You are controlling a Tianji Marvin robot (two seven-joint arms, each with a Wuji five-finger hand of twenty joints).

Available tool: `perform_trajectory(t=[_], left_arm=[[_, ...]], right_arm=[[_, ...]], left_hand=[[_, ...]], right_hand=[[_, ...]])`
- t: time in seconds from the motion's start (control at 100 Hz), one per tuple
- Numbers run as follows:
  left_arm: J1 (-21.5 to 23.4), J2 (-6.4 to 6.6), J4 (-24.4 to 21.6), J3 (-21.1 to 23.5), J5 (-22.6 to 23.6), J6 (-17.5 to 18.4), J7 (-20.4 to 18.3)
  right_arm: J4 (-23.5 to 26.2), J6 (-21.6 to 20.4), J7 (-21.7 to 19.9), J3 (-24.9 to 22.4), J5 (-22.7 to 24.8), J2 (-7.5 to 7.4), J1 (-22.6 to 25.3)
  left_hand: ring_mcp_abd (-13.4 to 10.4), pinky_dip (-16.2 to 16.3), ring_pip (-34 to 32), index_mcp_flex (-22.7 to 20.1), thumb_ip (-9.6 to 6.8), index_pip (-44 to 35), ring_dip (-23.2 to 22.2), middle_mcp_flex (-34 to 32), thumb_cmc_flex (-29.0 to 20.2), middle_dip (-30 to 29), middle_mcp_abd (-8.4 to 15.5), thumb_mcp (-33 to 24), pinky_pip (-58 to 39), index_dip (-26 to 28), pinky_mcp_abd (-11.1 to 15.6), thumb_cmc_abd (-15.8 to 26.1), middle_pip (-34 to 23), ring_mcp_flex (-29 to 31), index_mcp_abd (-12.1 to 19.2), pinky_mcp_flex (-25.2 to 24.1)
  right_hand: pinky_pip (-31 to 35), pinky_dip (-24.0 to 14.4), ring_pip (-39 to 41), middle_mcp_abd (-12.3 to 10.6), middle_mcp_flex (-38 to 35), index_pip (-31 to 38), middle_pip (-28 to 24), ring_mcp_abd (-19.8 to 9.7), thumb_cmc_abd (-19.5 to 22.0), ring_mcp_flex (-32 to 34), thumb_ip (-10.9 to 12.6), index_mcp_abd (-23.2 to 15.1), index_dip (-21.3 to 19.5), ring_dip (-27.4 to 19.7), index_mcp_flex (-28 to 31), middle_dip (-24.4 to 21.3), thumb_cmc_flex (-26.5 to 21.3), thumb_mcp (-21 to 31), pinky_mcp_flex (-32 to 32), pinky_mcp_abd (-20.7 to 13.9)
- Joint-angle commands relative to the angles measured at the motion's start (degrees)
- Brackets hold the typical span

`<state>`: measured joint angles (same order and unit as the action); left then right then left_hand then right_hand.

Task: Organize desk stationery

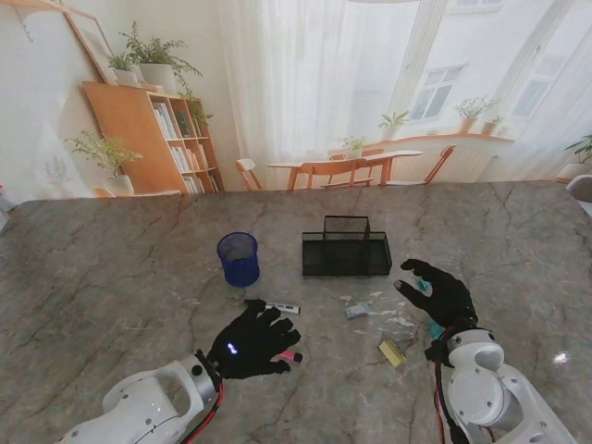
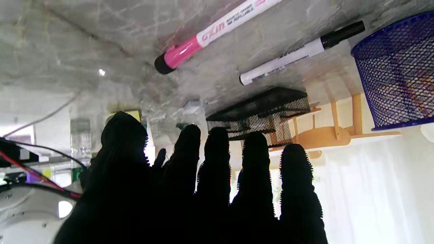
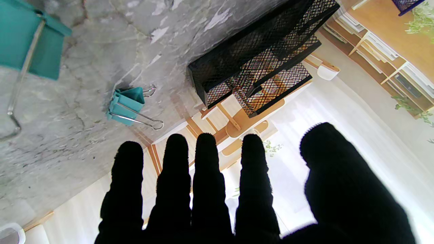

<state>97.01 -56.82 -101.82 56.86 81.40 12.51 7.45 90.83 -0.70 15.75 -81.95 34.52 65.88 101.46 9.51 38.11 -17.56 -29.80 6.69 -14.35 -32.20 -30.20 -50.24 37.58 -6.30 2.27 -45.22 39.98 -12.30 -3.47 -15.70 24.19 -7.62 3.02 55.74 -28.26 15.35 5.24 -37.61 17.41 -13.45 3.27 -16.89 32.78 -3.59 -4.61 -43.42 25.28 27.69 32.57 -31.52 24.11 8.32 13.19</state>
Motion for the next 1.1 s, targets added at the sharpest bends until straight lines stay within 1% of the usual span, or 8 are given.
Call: perform_trajectory(t=[0.0,0.08,0.18,0.37,0.67,0.89,1.01,1.09], left_arm=[[-1.22,0.0,1.12,-0.35,-0.76,0.06,-1.09],[-2.97,0.01,2.37,-1.89,-1.55,-0.12,-1.85],[-4.94,0.14,3.91,-3.52,-1.95,-0.07,-2.35],[-7.85,0.3,6.66,-6.01,-2.79,-0.26,-3.15],[-10.55,0.84,9.4,-9.93,-1.56,-2.27,-3.25],[-11.98,0.73,10.74,-12.69,-2.06,-5.82,-3.62],[-13.09,0.78,11.57,-14.46,-2.02,-7.25,-3.58],[-13.8,0.64,12.2,-15.48,-2.83,-8.51,-3.99]], right_arm=[[0.18,0.04,-0.66,-0.05,-0.24,0.16,0.25],[0.16,-0.05,-0.63,-0.1,-0.19,0.15,0.27],[0.16,-0.03,-0.64,-0.12,-0.23,0.16,0.28],[0.2,0.16,-0.49,-0.09,-0.35,0.21,0.28],[0.28,0.46,0.18,-0.04,-0.87,0.43,0.27],[0.36,0.61,0.77,-0.08,-1.05,0.58,0.35],[0.38,0.68,1.2,-0.11,-1.28,0.7,0.37],[0.48,0.84,1.38,-0.1,-1.58,0.79,0.42]], left_hand=[[1.17,-0.46,-1.21,0.51,-3.28,-0.9,-1.06,1.77,-2.07,0.91,-0.82,0.19,-1.95,1.48,0.83,-0.56,-1.49,-2.24,-2.42,-1.51],[1.27,-1.05,-2.74,0.7,-3.49,-2.46,-1.78,2.37,-3.11,2.34,-0.45,0.08,-2.87,3.84,1.37,-1.0,-3.88,-2.66,-2.37,-1.72],[1.57,-1.32,-4.61,0.89,-3.59,-3.99,-2.95,2.5,-3.67,3.66,-0.36,0.01,-3.86,6.11,1.4,-1.37,-6.08,-2.69,-2.3,-1.81],[2.01,-1.64,-6.63,1.56,-3.87,-5.95,-3.96,3.17,-4.55,4.75,-0.35,-0.1,-4.88,8.16,1.57,-1.84,-8.72,-3.26,-2.43,-2.37],[3.36,-1.64,-10.54,3.69,-3.79,-12.67,-5.81,3.81,-5.64,6.96,-0.81,-0.13,-7.74,11.89,1.19,-2.74,-13.11,-4.12,-2.27,-3.47],[4.42,-1.53,-12.85,5.2,-3.7,-19.03,-6.66,3.83,-7.47,8.16,-1.36,-0.25,-9.52,14.86,0.7,-4.27,-15.6,-4.61,-2.64,-4.35],[5.09,-1.3,-13.76,5.63,-3.51,-19.81,-6.99,3.73,-8.29,8.4,-1.82,-0.3,-10.4,15.42,0.17,-4.63,-16.28,-4.71,-3.17,-4.55],[5.66,-1.19,-14.51,5.45,-3.44,-20.01,-7.19,3.7,-9.1,8.49,-2.3,-0.34,-11.11,15.27,-0.22,-5.06,-16.74,-4.91,-3.7,-4.94]], right_hand=[[-0.38,-1.38,0.13,0.04,-0.72,0.09,1.04,-0.1,2.17,-0.98,1.62,-0.11,0.89,0.63,-0.57,0.94,0.88,-0.98,-1.15,0.37],[-0.35,-1.4,0.16,0.01,-0.77,0.07,1.01,-0.09,2.19,-1.01,1.63,-0.08,0.89,0.64,-0.62,0.98,0.85,-0.99,-1.14,0.33],[-0.33,-1.42,0.23,0.07,-0.82,0.12,0.98,-0.06,2.21,-0.98,1.62,-0.04,0.87,0.65,-0.52,1.04,0.86,-1.05,-1.14,0.35],[-0.29,-1.43,0.33,0.11,-0.92,0.23,0.9,-0.07,2.38,-0.96,1.64,0.03,0.82,0.67,-0.28,1.15,0.83,-1.1,-1.15,0.29],[-0.13,-1.47,0.48,0.3,-1.12,0.23,0.77,0.05,2.8,-0.96,1.65,-0.03,0.8,0.7,-0.35,1.31,0.91,-1.24,-1.1,0.33],[0.01,-1.49,0.62,0.31,-1.25,0.45,0.65,0.15,3.22,-0.96,1.64,0.2,0.69,0.74,0.02,1.44,0.96,-1.42,-1.09,0.35],[0.1,-1.5,0.75,0.46,-1.31,0.44,0.59,0.2,3.38,-0.89,1.65,0.08,0.67,0.78,-0.07,1.51,0.96,-1.52,-1.07,0.37],[0.15,-1.49,0.81,0.46,-1.34,0.51,0.57,0.24,3.45,-0.94,1.64,0.18,0.64,0.8,0.06,1.56,0.99,-1.62,-1.13,0.38]])
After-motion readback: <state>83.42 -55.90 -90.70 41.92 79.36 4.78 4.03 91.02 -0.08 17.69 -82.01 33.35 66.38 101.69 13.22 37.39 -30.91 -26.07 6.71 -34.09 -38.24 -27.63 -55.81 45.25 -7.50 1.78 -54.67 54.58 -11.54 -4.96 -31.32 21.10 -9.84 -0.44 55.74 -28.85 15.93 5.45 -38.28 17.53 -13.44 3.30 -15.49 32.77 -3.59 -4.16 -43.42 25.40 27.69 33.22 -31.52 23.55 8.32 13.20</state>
